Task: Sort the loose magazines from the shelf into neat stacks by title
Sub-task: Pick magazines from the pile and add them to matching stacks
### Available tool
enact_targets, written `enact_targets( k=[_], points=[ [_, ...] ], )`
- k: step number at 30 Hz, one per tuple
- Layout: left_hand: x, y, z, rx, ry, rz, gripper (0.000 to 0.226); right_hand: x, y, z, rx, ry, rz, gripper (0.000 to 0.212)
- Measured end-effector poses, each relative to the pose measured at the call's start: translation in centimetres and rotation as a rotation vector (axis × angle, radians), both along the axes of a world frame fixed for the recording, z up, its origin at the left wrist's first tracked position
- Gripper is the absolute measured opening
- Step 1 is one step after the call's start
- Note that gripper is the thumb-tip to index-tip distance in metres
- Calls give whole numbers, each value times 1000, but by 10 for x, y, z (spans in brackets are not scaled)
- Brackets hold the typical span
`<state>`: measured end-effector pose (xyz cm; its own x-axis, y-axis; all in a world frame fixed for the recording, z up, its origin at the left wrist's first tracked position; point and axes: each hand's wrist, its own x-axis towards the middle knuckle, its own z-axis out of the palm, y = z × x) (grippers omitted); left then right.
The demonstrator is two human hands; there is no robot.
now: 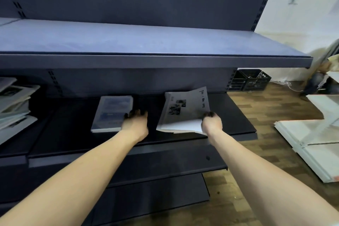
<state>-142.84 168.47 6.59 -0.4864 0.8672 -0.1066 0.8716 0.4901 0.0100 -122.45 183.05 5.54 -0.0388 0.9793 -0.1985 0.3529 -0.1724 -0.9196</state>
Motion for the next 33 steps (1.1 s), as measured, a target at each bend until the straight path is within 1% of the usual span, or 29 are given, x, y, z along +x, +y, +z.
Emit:
enact_targets(
  k=[4,6,9,13,16,20,23,24,28,33],
  points=[
    [19,14,-5,-40,2,24,68,11,18,-4,9,-25,37,35],
    [24,20,-7,-43,-26,32,67,13,28,-8,15,-51,85,34],
    [29,30,-9,-43,-55,31,66,14,42,-14,32,-88,156,29],
    [25,46,-13,-60,-87,57,67,12,59,-14,75,-210,206,28],
    [21,59,-16,-71,-122,83,68,10,73,-19,118,-331,247,24],
    [18,73,-22,-76,-129,90,67,8,87,-24,92,-409,229,29],
    [12,80,-26,-63,-108,85,65,3,89,-24,66,-392,225,45],
    [11,83,-28,-57,-114,87,65,2,91,-25,60,-386,219,47],
    [7,93,-34,-42,-142,88,63,-5,98,-27,87,-471,215,42],
    [3,99,-37,-11,-119,69,60,-8,101,-37,85,-564,190,37]
  ],
)
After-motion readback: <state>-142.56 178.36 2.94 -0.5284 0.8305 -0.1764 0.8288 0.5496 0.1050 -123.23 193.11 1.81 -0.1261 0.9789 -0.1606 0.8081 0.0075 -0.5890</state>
